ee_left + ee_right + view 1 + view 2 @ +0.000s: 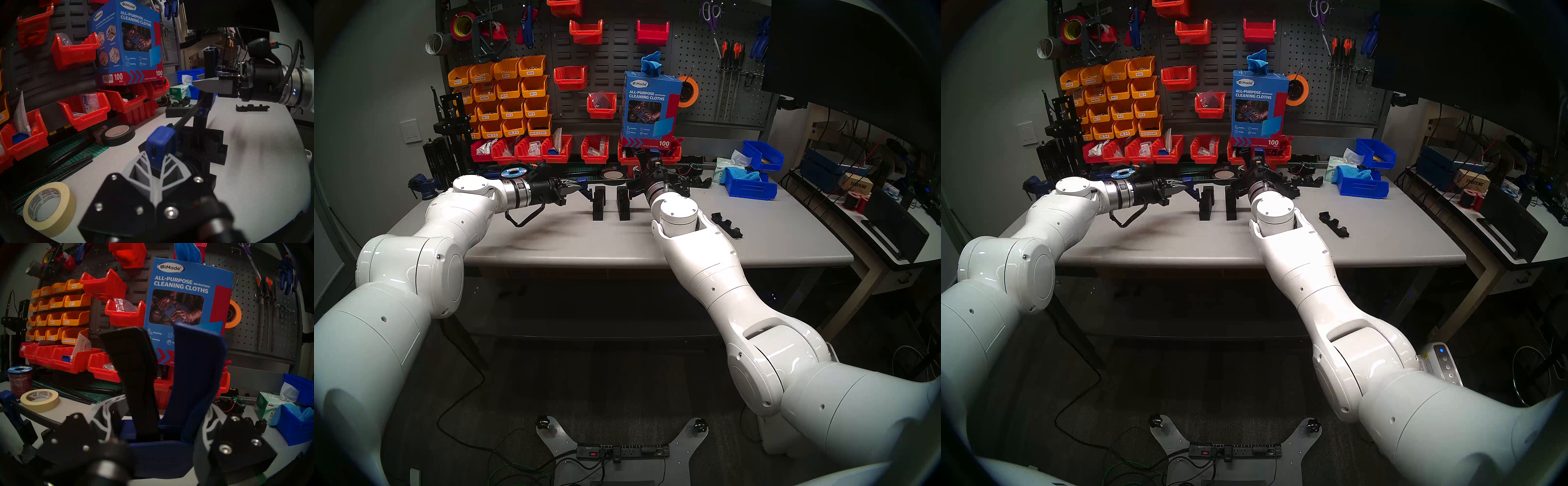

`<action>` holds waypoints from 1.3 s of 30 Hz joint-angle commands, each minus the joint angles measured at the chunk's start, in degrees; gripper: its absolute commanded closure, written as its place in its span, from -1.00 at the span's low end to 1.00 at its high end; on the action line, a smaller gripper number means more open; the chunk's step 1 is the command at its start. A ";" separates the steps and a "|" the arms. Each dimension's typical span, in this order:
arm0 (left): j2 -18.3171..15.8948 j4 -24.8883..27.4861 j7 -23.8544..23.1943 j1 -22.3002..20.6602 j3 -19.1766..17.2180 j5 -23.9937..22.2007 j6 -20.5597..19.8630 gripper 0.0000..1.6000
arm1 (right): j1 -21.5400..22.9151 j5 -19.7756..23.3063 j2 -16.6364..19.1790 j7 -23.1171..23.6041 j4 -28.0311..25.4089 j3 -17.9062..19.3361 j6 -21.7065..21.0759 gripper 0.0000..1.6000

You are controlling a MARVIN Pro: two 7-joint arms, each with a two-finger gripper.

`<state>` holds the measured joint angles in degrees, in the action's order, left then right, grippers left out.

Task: Clamp the two 3D printed pieces together with the clamp

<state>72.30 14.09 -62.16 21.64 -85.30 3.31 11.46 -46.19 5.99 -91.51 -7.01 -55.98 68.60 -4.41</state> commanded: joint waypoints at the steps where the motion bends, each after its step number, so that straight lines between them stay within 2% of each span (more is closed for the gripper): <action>1: 0.55 0.87 0.06 -4.40 -0.32 -0.26 0.58 1.00 | 2.84 0.16 -1.19 0.60 -1.68 -0.06 1.99 1.00; 39: 2.05 -2.59 1.35 -3.94 -0.07 2.89 0.87 1.00 | -0.74 0.77 -0.82 0.58 -1.72 0.15 2.69 1.00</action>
<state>73.39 10.31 -60.47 21.19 -85.10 6.57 11.80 -48.49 6.77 -91.47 -6.71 -54.68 68.96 -3.06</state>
